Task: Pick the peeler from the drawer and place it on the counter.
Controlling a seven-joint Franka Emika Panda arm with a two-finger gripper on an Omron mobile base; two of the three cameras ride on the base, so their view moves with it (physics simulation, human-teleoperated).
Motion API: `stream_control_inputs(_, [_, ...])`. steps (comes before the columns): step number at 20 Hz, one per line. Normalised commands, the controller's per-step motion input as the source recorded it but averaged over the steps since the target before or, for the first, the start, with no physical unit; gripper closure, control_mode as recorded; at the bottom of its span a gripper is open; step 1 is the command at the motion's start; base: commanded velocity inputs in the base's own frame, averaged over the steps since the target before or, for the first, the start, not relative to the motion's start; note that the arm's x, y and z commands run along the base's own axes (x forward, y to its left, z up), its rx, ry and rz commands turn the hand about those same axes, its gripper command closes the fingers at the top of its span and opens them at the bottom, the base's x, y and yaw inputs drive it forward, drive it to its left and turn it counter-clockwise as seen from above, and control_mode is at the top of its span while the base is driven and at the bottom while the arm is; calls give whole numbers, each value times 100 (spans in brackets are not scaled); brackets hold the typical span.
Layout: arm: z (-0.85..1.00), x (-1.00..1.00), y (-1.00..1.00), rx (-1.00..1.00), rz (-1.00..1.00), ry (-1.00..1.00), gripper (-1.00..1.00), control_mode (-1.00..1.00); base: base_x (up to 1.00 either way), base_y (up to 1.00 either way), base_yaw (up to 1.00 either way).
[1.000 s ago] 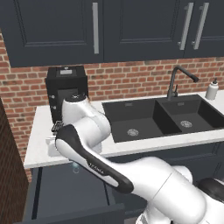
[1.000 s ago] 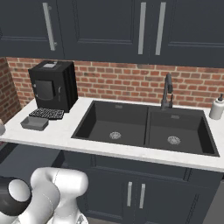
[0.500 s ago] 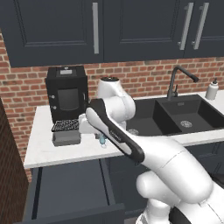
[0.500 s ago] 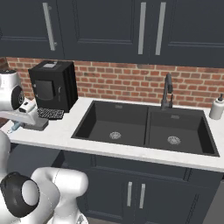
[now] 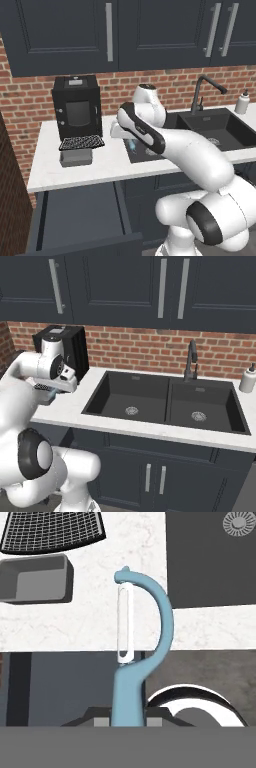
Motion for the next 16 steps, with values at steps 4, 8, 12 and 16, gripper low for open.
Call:
stream_control_inputs(4, [-22,33,1,0,0,0,100,-100,0,0,0])
stream_control_inputs(8, [-52,9,9,0,0,0,100,-100,0,0,0])
stream_control_inputs(12, [-71,20,11,-7,0,0,100,-100,0,0,0])
stream_control_inputs(16, [-65,19,16,-6,0,0,100,-100,0,0,0])
